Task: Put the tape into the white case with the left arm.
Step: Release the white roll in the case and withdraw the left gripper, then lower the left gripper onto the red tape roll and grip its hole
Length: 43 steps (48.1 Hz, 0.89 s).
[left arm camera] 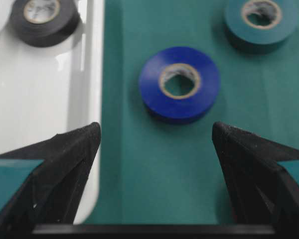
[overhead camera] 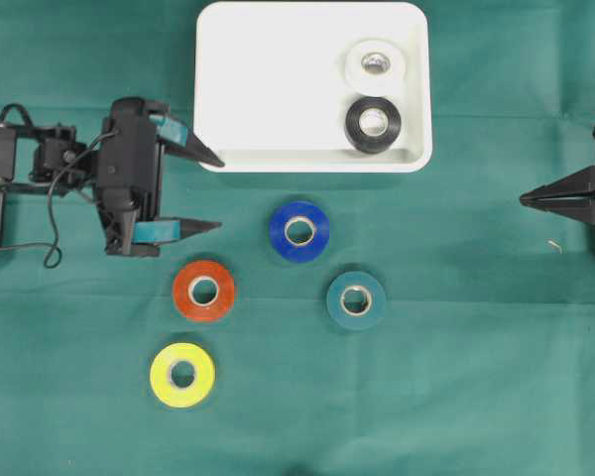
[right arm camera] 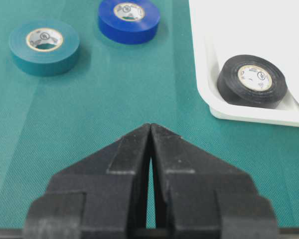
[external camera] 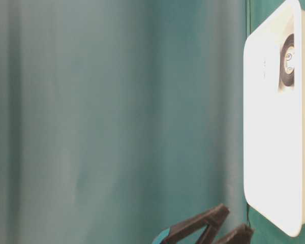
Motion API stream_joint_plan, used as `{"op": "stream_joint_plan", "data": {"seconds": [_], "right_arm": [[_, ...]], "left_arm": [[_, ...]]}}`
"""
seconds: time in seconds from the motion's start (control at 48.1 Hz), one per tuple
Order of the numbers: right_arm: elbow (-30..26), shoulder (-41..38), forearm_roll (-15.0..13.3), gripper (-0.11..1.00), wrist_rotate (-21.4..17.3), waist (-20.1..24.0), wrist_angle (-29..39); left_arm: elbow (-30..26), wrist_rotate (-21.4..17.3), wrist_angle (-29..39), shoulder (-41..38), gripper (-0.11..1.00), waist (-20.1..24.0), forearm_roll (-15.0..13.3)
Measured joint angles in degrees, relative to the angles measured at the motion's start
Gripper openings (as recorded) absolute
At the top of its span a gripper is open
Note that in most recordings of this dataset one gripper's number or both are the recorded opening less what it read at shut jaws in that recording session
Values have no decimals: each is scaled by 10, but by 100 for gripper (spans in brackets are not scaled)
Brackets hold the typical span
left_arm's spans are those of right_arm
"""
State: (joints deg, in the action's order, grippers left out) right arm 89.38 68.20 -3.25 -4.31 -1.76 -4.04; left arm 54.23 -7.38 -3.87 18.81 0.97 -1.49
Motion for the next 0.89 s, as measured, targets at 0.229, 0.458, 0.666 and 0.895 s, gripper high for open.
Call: {"op": "stream_joint_plan", "data": {"seconds": [0.229,0.458,0.666,0.895], "right_arm": [[-1,0,1,-9,0,0,0],[-1,0,1,-9,0,0,0],[-1,0,1,-9,0,0,0],[-1,0,0,-9,0,0,0]], "left_arm": [[6,2,0,5,93,-5,-1],[7,2,-1,5,93,-6,-1],[18,8,0,5,93,-17,0],[42,52,1,5,93,-46,0]]}}
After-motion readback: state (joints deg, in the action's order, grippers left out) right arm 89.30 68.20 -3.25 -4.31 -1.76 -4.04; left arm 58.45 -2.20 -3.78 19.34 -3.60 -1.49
